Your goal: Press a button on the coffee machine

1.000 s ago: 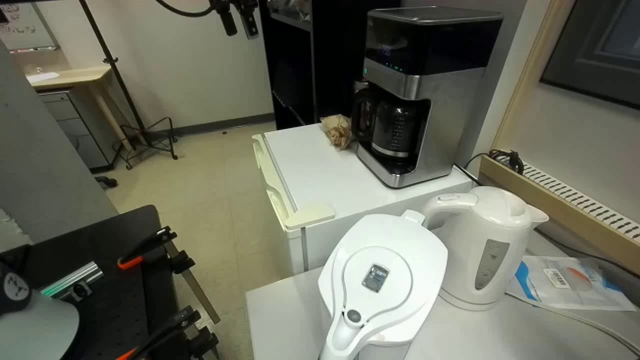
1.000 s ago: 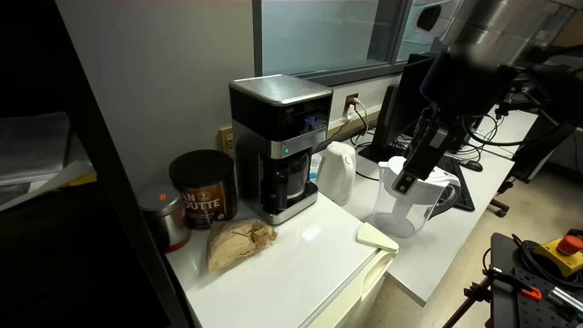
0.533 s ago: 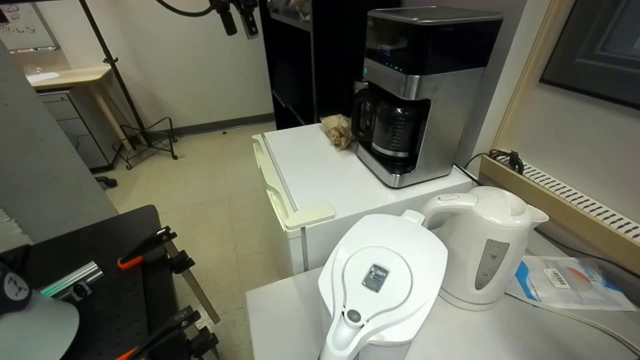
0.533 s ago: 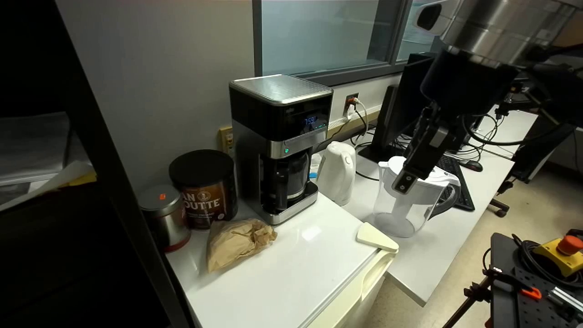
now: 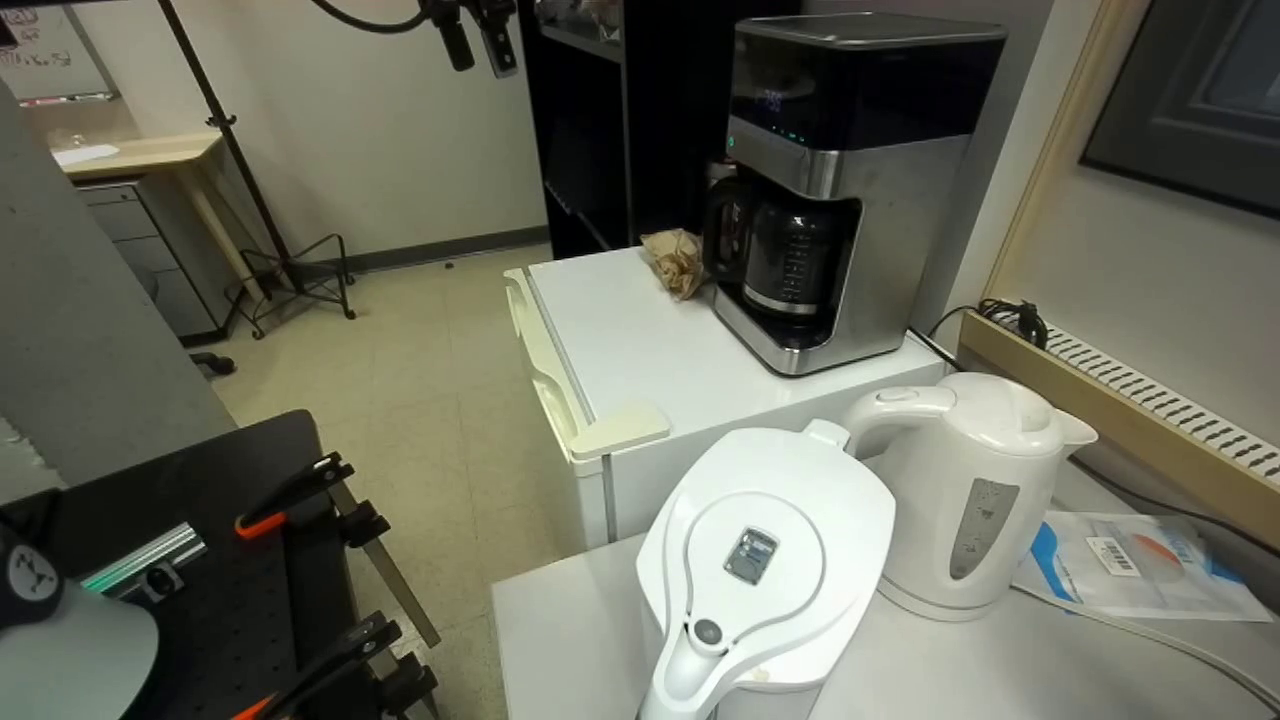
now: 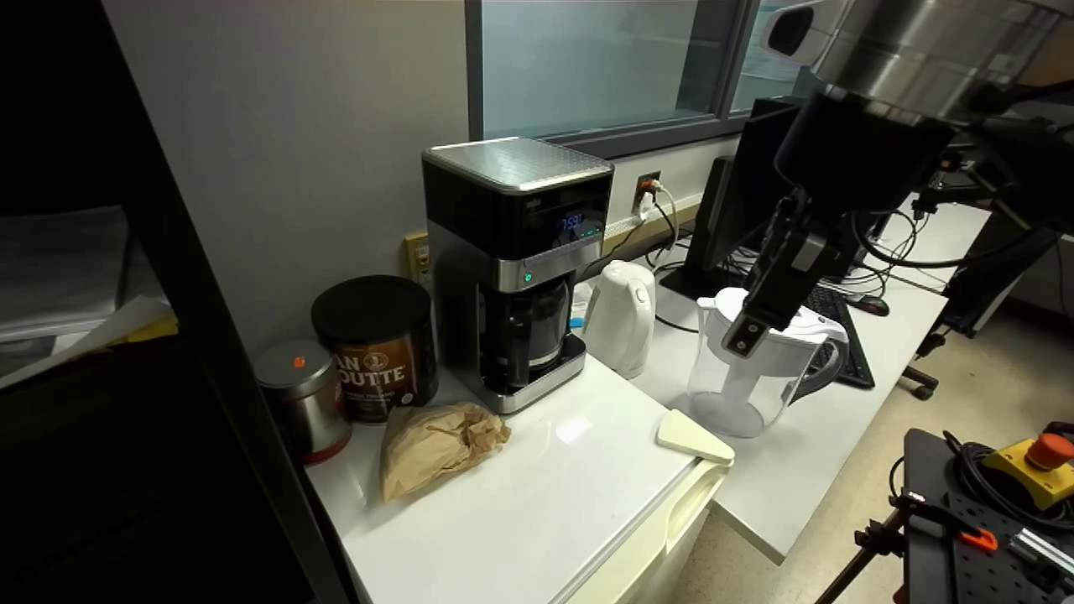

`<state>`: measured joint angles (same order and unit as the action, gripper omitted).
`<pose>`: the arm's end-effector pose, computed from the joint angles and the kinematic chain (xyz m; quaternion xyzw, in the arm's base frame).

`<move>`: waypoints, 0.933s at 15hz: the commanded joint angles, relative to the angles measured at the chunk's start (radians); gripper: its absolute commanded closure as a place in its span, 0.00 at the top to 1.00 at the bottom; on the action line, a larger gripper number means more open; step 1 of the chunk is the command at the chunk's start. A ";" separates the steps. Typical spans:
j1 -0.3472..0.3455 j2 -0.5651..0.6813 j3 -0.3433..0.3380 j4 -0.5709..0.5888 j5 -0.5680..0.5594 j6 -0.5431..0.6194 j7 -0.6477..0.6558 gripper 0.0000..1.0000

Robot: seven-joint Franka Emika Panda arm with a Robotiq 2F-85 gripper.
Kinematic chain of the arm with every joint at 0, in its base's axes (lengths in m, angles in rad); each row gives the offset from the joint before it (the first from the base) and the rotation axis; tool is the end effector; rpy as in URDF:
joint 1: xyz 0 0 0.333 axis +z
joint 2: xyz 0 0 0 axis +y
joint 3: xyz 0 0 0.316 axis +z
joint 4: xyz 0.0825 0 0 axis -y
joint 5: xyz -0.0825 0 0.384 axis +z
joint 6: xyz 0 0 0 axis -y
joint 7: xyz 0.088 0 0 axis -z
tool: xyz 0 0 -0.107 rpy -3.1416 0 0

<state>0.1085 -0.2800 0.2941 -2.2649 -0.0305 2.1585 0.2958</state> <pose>0.4428 0.1948 0.4844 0.9936 0.0584 0.0939 0.0230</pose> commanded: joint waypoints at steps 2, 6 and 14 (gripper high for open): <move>0.020 0.002 -0.018 0.002 -0.007 -0.003 0.005 1.00; 0.020 0.002 -0.018 0.002 -0.007 -0.003 0.005 1.00; 0.015 0.025 -0.019 -0.003 -0.062 0.016 -0.018 1.00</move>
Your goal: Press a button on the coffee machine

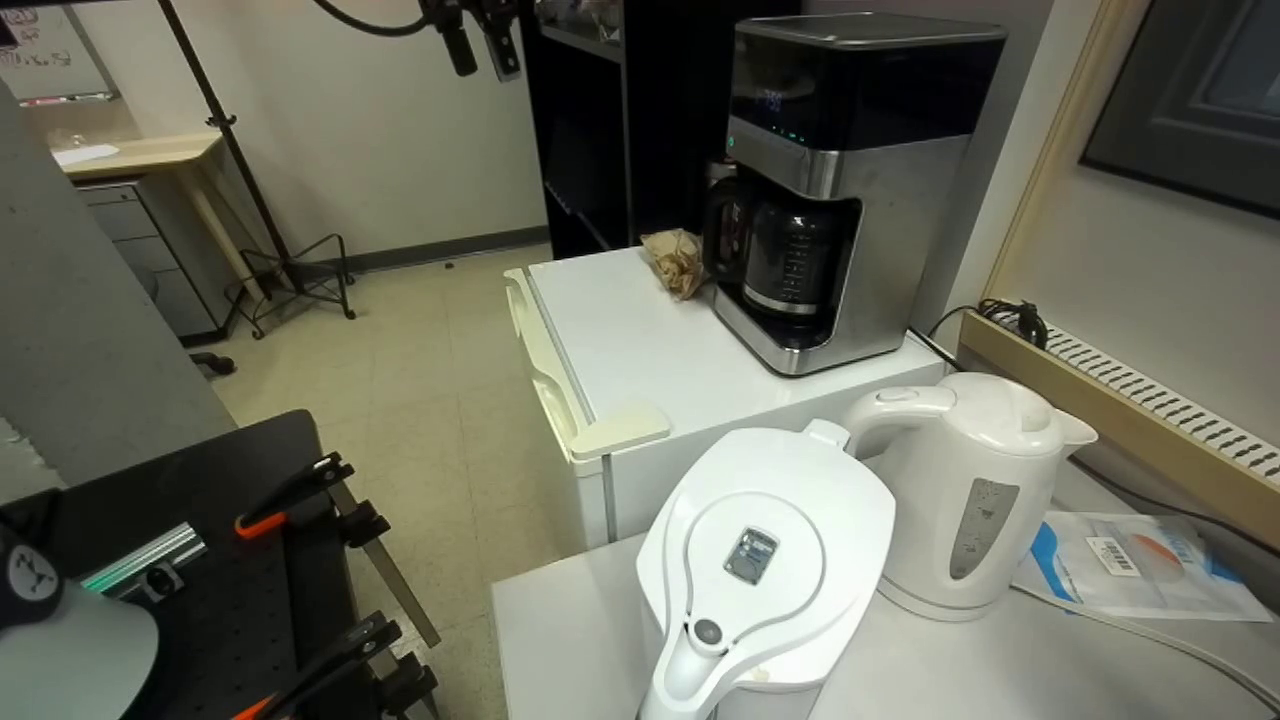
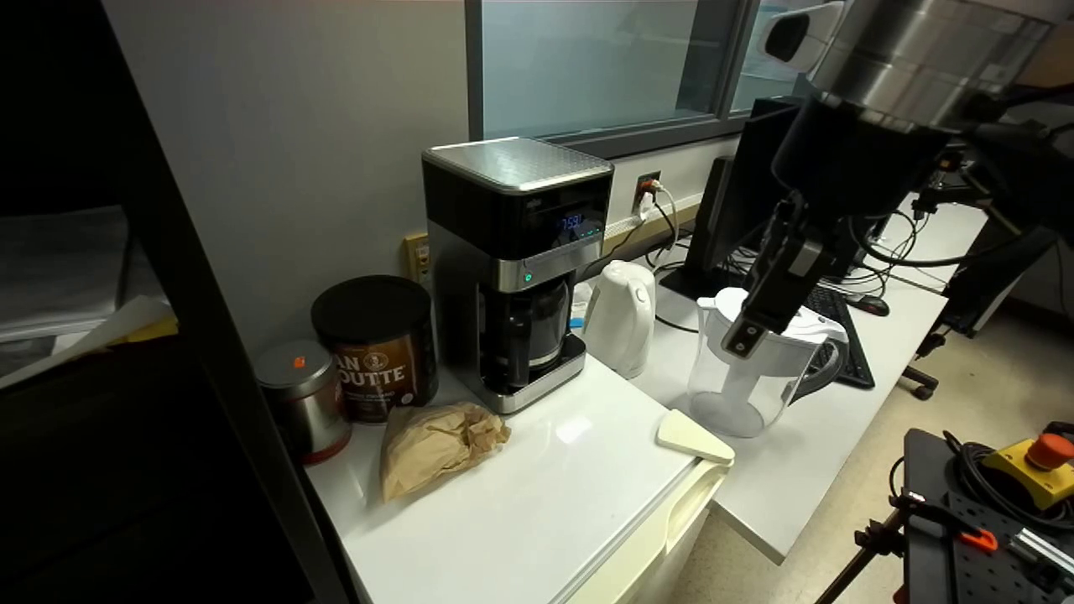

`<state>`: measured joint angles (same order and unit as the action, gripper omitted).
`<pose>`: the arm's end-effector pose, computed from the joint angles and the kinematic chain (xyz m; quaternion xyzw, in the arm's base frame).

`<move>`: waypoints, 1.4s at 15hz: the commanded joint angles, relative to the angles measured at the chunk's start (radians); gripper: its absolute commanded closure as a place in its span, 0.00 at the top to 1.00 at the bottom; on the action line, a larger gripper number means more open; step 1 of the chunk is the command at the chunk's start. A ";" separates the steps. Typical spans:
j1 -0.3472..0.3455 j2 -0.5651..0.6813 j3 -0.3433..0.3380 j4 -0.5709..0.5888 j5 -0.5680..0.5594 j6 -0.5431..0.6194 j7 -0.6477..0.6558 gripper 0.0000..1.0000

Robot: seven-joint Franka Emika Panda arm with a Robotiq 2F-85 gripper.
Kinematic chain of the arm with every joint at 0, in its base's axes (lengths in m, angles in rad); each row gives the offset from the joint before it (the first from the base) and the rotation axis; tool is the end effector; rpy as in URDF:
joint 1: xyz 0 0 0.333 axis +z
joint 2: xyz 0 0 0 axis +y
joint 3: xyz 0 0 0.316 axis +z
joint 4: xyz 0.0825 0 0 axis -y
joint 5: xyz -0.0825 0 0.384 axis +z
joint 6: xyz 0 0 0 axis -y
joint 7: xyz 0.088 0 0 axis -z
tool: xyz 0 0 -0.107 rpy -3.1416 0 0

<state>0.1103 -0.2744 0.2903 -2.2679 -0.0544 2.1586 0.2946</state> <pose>0.4440 0.1927 0.4807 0.9931 0.0638 0.0929 0.0331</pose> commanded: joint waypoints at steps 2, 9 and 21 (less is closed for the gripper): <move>0.012 0.033 -0.020 -0.006 -0.080 0.040 -0.050 1.00; -0.001 0.099 -0.046 -0.034 -0.309 0.187 -0.168 0.74; -0.045 0.218 -0.103 -0.013 -0.873 0.372 0.081 0.00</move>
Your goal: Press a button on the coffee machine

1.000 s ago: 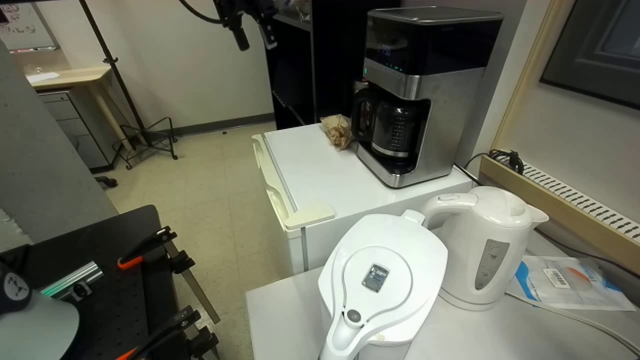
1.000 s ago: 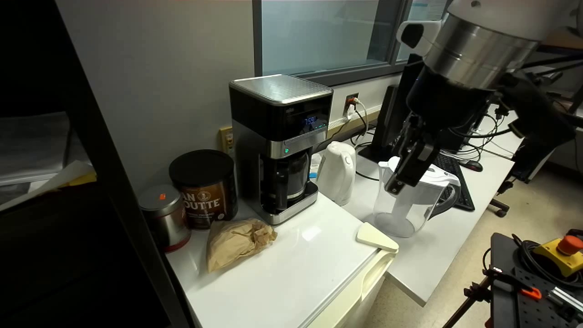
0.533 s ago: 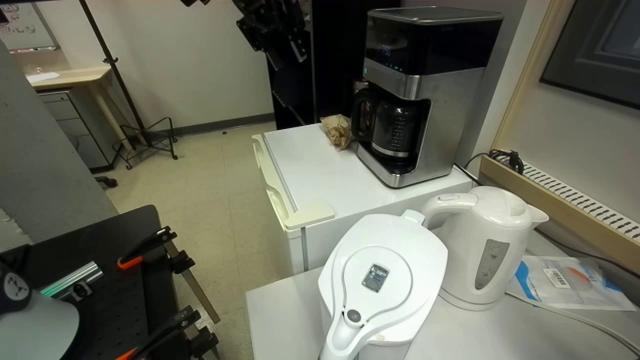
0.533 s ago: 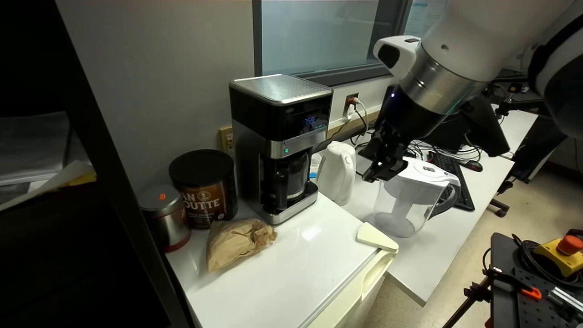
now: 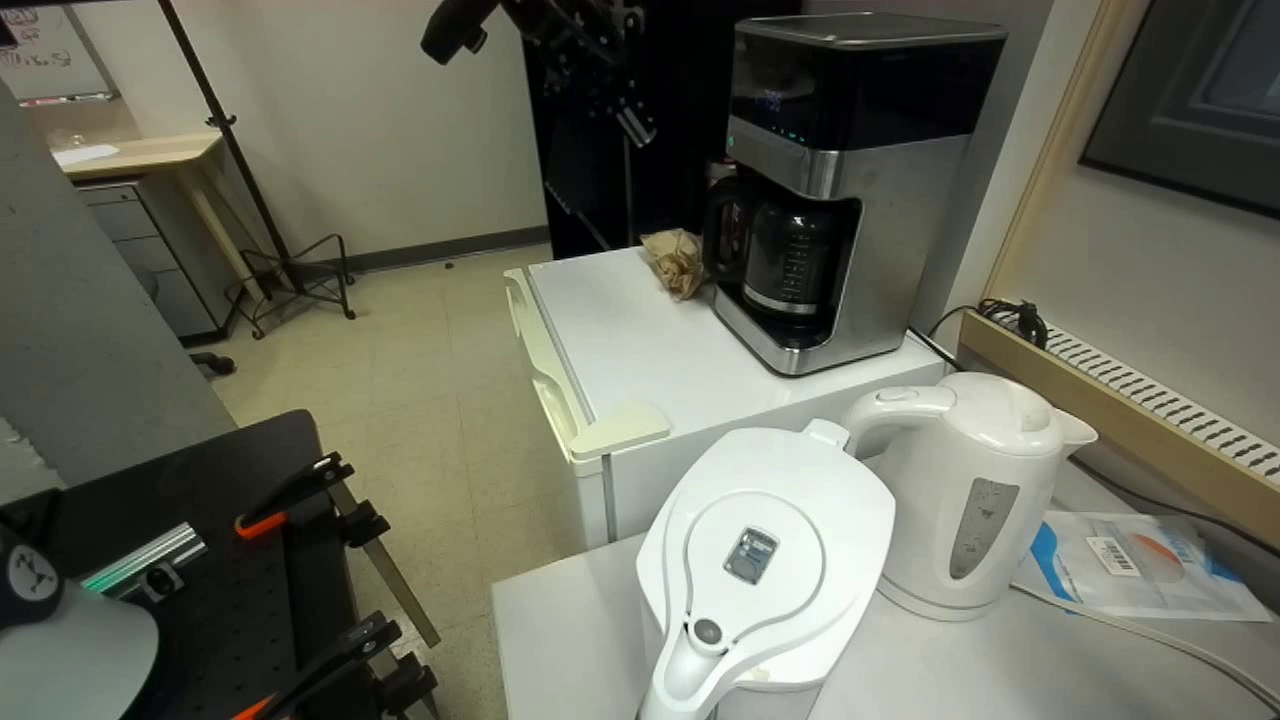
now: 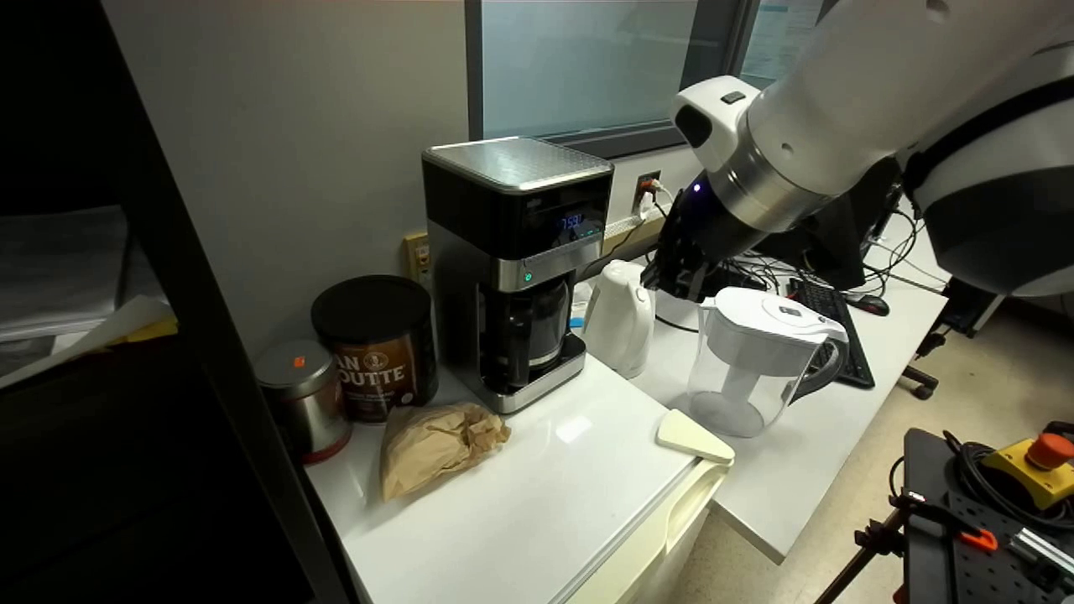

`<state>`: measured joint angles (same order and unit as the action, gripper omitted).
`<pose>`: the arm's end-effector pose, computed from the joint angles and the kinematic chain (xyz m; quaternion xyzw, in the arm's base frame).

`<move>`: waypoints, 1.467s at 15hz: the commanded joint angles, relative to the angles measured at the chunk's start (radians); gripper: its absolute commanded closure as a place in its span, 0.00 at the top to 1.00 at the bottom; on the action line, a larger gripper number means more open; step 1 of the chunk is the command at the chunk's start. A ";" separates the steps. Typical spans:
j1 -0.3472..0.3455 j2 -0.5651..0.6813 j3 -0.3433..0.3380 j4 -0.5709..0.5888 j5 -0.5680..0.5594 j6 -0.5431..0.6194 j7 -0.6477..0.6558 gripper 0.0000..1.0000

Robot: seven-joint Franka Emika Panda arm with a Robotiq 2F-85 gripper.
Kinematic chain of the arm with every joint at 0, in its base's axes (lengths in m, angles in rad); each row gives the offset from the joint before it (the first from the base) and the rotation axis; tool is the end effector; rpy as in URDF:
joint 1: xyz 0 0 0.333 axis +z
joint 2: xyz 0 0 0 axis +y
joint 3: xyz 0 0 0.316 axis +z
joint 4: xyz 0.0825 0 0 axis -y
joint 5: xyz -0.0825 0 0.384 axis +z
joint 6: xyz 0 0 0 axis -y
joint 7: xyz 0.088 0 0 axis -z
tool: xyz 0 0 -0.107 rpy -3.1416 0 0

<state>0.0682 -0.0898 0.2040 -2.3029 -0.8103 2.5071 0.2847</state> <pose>0.5037 0.1472 0.4113 0.9085 0.2752 0.2046 0.2386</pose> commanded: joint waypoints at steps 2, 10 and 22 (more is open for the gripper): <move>0.000 0.051 -0.030 0.031 -0.195 0.016 0.158 0.00; 0.007 0.122 -0.080 0.078 -0.406 0.001 0.383 0.00; 0.010 0.233 -0.113 0.187 -0.559 0.001 0.583 0.00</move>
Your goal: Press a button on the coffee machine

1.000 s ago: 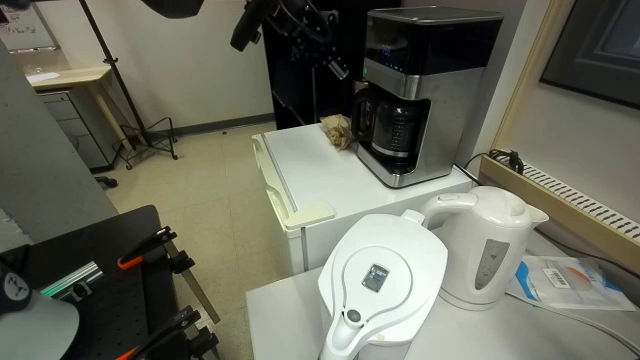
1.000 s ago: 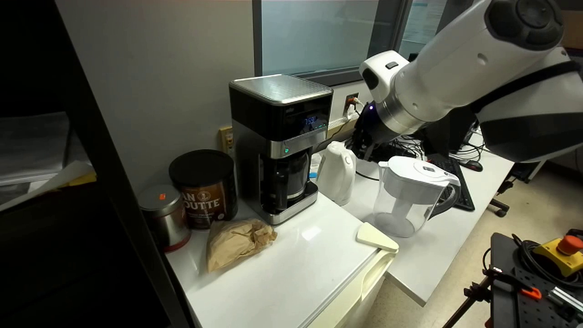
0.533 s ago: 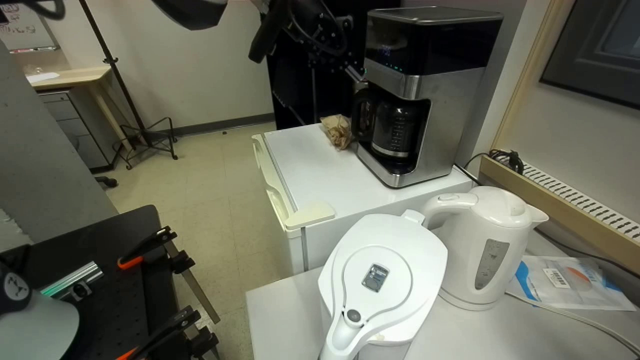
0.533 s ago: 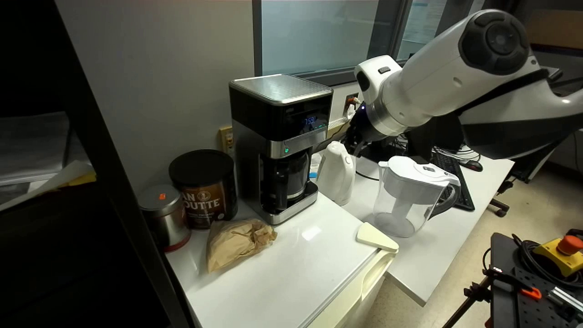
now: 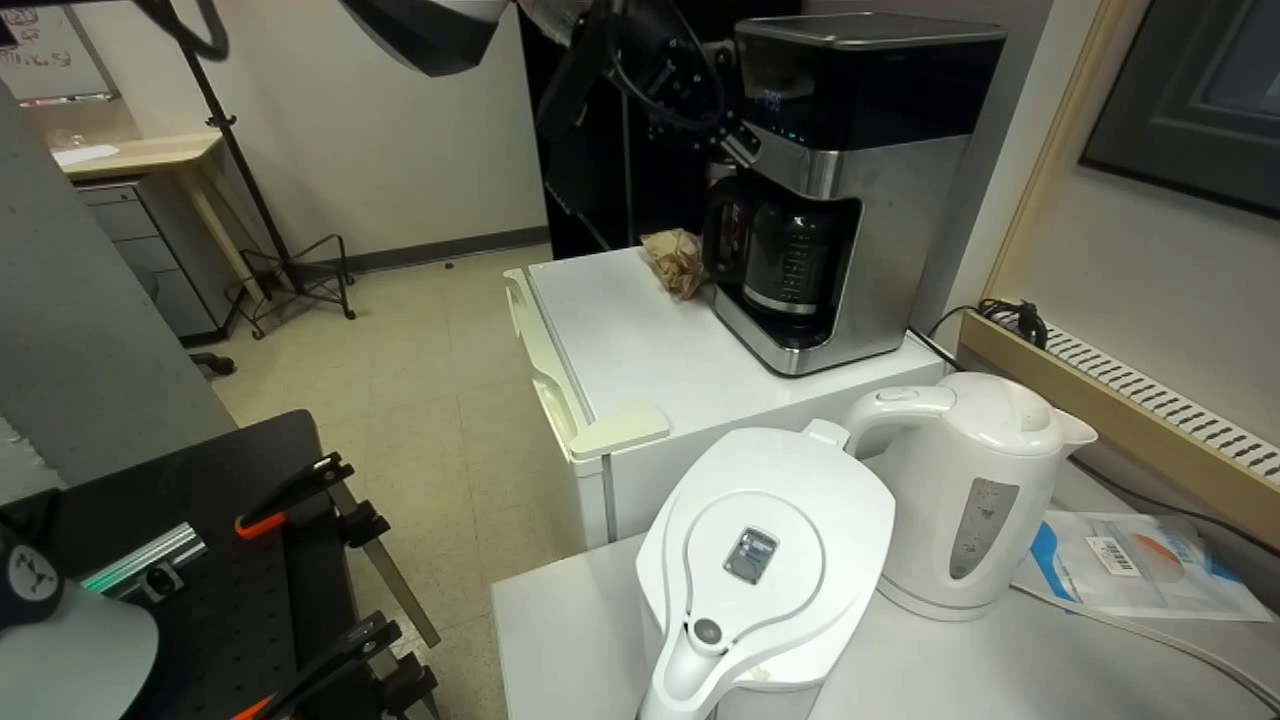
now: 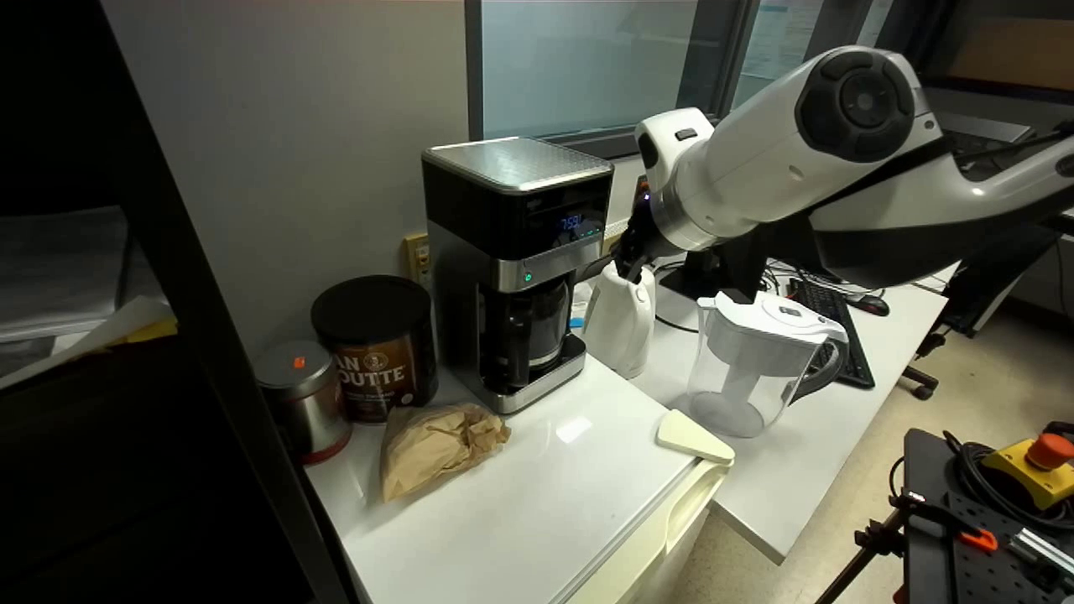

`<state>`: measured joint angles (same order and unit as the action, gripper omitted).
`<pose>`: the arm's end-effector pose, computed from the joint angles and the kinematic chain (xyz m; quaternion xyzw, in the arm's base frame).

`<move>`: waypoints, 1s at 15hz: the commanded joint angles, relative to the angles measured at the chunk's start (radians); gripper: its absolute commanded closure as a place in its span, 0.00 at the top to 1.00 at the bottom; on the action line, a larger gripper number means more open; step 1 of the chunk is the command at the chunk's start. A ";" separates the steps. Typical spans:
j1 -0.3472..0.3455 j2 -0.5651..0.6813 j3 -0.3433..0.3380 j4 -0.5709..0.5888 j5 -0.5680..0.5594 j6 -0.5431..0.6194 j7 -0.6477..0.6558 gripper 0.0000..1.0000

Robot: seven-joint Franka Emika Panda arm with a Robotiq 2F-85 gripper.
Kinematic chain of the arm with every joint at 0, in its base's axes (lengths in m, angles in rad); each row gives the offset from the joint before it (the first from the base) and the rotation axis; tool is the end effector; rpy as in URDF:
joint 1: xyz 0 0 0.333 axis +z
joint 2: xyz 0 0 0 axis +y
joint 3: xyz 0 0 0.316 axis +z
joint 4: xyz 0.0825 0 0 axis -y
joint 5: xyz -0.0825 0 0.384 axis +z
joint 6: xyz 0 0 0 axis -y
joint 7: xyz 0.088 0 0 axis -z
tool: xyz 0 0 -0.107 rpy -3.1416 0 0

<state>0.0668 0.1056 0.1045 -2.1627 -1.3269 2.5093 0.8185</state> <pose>0.5604 0.1038 0.3681 0.8865 0.1758 0.2836 0.3207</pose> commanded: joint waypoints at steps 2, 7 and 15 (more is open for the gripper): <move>0.012 0.052 -0.016 0.064 -0.059 -0.002 0.073 0.00; 0.014 0.094 -0.017 0.103 -0.073 -0.006 0.099 0.00; 0.017 0.133 -0.021 0.154 -0.068 -0.012 0.115 0.00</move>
<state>0.0710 0.2060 0.0969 -2.0590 -1.3716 2.5023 0.9063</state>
